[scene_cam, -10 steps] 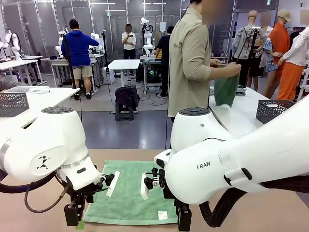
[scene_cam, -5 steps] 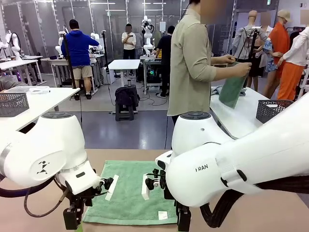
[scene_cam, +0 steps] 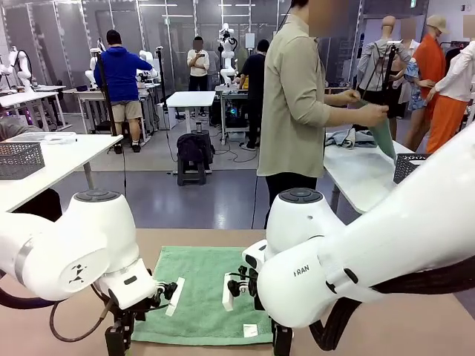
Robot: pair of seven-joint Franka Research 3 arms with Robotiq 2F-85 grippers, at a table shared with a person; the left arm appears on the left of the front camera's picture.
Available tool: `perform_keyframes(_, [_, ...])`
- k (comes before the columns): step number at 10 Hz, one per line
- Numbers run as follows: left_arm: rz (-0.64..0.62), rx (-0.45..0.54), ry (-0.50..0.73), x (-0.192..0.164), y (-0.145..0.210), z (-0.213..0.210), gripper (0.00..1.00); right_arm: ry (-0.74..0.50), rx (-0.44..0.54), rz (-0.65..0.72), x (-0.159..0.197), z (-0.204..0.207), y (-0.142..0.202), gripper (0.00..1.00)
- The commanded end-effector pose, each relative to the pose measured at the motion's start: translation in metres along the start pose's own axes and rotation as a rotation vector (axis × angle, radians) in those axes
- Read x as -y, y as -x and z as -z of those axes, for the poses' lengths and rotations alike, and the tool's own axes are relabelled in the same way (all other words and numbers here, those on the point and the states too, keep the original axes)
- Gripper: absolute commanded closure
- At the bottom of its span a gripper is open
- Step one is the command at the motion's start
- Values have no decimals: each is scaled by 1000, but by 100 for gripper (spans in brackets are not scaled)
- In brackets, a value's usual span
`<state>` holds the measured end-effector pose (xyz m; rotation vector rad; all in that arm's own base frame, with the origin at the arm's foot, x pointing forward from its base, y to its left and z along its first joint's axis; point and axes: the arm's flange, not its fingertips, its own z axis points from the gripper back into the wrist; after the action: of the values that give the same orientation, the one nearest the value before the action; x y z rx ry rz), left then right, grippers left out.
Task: Fold the towels and place them in the basket.
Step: When a person lays out a Towel with hook on the table, fold it in half twice.
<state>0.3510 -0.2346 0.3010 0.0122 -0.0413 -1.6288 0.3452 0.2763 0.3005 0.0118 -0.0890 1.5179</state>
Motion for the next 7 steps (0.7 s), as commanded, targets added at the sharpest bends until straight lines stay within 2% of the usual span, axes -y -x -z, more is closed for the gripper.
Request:
perform_keyframes(1, [-21, -18, -33, -4, -4, 10, 0, 11, -10, -8, 6, 6, -8, 0])
perform_keyframes(5, [-11, -13, -63, -4, -5, 11, 0, 13, -22, -10, 9, 11, -11, 0])
perform_keyframes(6, [-10, -20, -60, -4, -5, 11, 20, 8, -21, -5, 9, 12, -11, 18])
perform_keyframes(7, [-6, -20, -67, -4, -6, 11, 20, 7, -19, -5, 10, 12, -11, 20])
